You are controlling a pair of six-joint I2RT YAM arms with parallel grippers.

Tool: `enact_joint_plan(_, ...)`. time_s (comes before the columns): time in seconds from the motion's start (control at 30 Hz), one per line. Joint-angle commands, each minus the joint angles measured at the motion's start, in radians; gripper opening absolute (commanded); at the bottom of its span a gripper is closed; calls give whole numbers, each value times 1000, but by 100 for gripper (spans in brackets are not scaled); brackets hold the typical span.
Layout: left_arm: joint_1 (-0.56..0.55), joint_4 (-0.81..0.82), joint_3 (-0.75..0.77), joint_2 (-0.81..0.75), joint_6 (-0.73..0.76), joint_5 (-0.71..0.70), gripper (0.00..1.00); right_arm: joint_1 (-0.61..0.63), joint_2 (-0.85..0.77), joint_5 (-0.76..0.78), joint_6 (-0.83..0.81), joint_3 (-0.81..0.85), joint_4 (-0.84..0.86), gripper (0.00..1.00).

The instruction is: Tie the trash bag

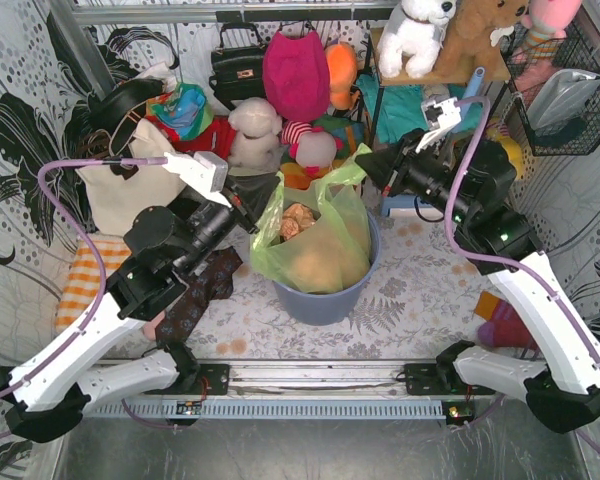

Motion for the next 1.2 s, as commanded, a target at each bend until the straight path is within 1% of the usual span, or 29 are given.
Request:
enact_joint_plan(0.0,9,109,63,14,13,-15,0,-3,21,29,11,101,91,0)
enact_joint_plan(0.1,12,131,183,53,48,-11,0,-3,146,29,-28,331,56,0)
enact_joint_plan(0.2,12,148,319,86,74,51,0,-4,311,-36,-41,610,6,0)
enact_joint_plan(0.23,12,149,340,92,78,74,0,-3,350,-60,-40,684,-11,0)
enact_joint_plan(0.3,12,156,366,94,74,98,0,-3,389,-102,-29,757,-26,0)
enact_joint_plan(0.33,12,163,357,85,72,103,0,-3,388,-117,-22,752,-16,0)
enact_joint_plan(0.4,12,176,318,59,62,98,0,-3,354,-123,-8,669,27,0)
enact_joint_plan(0.63,12,144,126,-7,-4,97,0,-3,154,-86,67,212,142,0)
enact_joint_plan(0.7,12,125,90,-3,-21,87,0,-3,111,-80,94,104,160,0)
enact_joint_plan(0.73,12,121,73,-1,-24,80,0,-3,98,-76,101,77,160,0)
enact_joint_plan(0.87,12,114,50,27,-4,42,0,-3,68,-50,113,26,152,0)
enact_joint_plan(1.0,15,139,53,48,29,29,0,-3,48,43,84,50,109,0)
enact_joint_plan(1.1,18,229,50,15,54,96,0,-3,49,103,28,129,69,0)
enact_joint_plan(1.17,18,292,54,-9,65,144,0,-3,60,91,-8,189,63,0)
